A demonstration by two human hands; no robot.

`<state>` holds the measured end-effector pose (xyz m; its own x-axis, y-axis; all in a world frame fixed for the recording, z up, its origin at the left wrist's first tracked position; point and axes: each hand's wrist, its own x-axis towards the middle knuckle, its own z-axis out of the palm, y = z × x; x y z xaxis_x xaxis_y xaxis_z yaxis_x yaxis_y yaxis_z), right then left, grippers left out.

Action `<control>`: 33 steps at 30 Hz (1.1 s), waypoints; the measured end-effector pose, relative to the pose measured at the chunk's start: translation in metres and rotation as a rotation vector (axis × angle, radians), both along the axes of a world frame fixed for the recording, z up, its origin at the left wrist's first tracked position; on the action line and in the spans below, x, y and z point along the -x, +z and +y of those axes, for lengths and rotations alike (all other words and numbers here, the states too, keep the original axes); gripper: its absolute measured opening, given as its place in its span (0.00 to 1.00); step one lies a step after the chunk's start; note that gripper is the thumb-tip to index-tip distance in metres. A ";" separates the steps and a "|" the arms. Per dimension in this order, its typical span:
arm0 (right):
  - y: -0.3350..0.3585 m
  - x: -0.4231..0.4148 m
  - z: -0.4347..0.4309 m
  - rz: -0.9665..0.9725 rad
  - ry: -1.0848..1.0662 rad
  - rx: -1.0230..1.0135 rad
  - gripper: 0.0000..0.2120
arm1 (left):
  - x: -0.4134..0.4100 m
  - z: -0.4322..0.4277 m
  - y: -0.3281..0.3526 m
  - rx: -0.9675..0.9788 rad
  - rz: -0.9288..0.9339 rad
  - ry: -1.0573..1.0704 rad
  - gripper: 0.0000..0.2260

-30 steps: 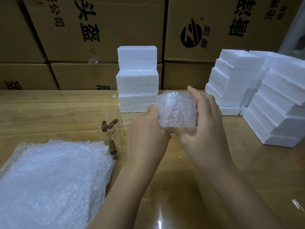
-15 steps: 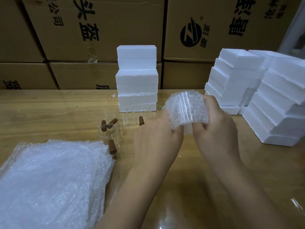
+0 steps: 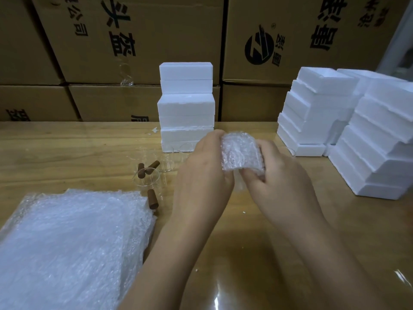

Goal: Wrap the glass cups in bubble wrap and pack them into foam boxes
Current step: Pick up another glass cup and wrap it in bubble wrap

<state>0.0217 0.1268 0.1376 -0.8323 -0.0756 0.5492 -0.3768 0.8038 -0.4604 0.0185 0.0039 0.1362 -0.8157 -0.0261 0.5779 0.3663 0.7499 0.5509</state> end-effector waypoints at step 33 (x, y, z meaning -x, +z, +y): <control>0.027 -0.010 0.025 -0.738 0.596 0.488 0.16 | -0.015 -0.013 0.018 -0.034 0.152 -0.597 0.27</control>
<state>0.0316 0.1518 0.1645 -0.8728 -0.4881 0.0052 -0.1448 0.2487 -0.9577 0.0336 -0.0096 0.1543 -0.6043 0.3888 0.6955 0.7934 0.3743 0.4801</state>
